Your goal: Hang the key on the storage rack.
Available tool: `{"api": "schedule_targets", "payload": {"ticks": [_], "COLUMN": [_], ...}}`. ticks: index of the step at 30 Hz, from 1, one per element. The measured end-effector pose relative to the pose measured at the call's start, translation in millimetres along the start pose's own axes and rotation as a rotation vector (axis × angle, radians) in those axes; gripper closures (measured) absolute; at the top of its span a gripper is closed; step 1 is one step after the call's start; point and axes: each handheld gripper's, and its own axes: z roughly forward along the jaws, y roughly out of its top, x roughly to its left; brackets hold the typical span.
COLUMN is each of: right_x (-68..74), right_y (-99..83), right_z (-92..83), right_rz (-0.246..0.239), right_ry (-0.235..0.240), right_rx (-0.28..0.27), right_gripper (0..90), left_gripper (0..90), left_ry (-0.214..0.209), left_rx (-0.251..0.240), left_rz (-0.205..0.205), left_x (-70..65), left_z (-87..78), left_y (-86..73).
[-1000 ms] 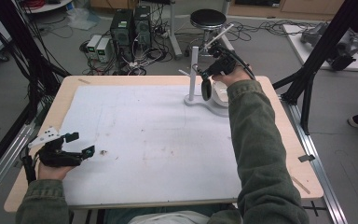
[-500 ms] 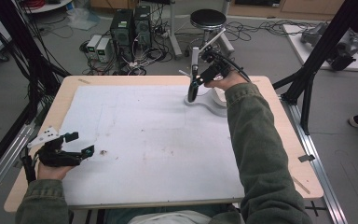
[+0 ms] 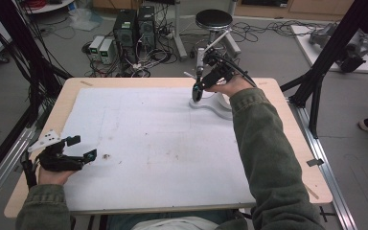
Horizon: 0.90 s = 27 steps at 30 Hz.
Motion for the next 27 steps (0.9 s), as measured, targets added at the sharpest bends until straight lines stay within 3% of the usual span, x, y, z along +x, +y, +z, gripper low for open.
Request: {"api": "schedule_targets", "payload": {"ticks": [7, 16, 27], "right_x": [5.6, 14.8, 16.4], "right_y": [-7.4, -18.3, -47.0], "right_z": [-16.2, -41.4, -63.0], "right_rz": [0.021, 0.010, 0.005], "right_ry": [0.005, -0.048, -0.106], "right_rx": [0.013, 0.010, 0.016], "right_gripper": [0.4, 0.5, 0.5], "left_gripper": [1.8, 1.8, 1.8], "left_ry": [0.000, 0.003, 0.001], "left_rx": [-0.002, -0.003, -0.006], "left_rz": [0.000, 0.000, -0.001], "left_x": [0.0, 0.2, -0.1], "left_z": [-0.6, -1.0, -0.9], "left_y": [0.2, 0.4, 0.7]}}
